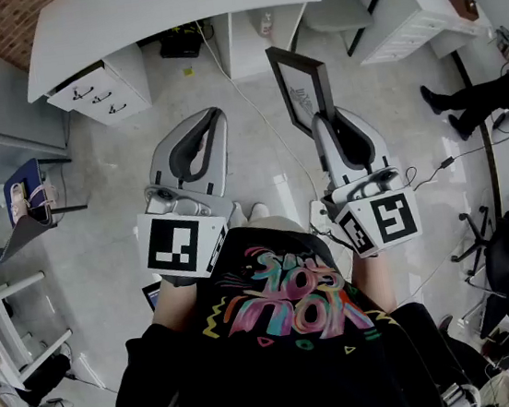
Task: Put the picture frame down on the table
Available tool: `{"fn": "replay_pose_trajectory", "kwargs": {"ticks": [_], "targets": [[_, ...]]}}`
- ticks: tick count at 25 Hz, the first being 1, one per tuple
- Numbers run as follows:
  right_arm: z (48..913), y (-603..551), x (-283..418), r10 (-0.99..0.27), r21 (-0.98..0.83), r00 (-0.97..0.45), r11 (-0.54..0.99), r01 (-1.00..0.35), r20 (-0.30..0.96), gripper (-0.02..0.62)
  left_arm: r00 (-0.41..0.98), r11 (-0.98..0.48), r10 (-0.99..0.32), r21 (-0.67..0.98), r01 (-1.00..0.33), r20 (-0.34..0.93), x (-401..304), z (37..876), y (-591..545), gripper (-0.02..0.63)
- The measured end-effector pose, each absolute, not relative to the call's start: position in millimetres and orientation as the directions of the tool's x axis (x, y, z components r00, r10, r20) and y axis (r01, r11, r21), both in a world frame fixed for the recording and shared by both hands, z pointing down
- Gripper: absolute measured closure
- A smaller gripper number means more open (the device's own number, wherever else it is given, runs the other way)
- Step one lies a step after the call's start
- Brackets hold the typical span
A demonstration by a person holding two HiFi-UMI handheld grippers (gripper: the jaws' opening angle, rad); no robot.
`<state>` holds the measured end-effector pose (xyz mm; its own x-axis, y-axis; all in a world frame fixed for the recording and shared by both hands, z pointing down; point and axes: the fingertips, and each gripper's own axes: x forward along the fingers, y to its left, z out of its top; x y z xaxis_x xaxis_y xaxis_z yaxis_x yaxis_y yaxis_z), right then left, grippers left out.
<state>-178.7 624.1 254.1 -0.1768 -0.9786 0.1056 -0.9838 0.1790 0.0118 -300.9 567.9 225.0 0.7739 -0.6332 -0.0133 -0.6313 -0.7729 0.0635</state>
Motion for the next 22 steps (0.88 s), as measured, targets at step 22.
{"fn": "replay_pose_trajectory", "kwargs": {"ticks": [22], "targets": [[263,619,-154,-0.966,-0.012,-0.236,0.236,-0.972,0.109,0.506,0.727,-0.726,-0.687,0.043,-0.686,-0.006,-287,240,571,0.578]]}}
